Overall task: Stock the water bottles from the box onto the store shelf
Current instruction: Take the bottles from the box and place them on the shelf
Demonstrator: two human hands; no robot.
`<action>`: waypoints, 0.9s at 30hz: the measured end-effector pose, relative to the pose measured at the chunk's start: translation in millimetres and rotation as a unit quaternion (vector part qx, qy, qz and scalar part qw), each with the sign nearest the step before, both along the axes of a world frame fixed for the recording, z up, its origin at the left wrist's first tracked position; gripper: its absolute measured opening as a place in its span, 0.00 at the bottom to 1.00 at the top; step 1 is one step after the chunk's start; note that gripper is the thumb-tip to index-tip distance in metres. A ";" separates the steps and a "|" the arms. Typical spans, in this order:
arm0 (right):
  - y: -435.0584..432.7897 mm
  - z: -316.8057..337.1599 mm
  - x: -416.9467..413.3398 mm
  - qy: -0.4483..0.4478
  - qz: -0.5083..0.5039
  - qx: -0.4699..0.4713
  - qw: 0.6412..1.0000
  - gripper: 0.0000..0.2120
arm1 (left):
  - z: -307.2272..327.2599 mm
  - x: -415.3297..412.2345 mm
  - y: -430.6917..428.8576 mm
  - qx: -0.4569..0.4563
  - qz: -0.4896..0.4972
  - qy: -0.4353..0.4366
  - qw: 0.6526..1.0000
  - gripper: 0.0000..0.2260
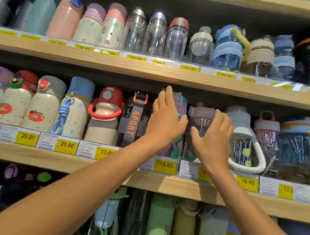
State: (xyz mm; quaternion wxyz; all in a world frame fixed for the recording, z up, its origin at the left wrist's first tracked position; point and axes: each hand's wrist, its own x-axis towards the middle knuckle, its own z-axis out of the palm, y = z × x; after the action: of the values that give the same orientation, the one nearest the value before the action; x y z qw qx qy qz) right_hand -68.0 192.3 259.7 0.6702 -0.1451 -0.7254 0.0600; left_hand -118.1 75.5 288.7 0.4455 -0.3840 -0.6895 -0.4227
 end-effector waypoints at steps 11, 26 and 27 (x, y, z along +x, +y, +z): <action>4.9 -7.8 -3.7 -0.067 -0.016 0.011 0.998 0.46 | -29.7 4.4 27.0 0.048 0.022 -0.080 0.995 0.34; 8.3 -12.4 -7.0 -0.058 0.032 0.014 0.998 0.42 | -38.9 -6.4 28.0 0.041 0.028 -0.054 0.997 0.35; 8.9 -12.8 -7.0 -0.062 0.028 0.015 0.998 0.43 | -38.6 -6.8 27.8 0.039 0.033 -0.049 0.997 0.35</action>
State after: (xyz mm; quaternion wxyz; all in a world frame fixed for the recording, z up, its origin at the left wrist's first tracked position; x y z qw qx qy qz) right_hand -75.1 201.2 247.0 0.6239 -0.1179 -0.7704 0.0584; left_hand -124.9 103.3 250.1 0.4395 -0.3223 -0.7057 -0.4527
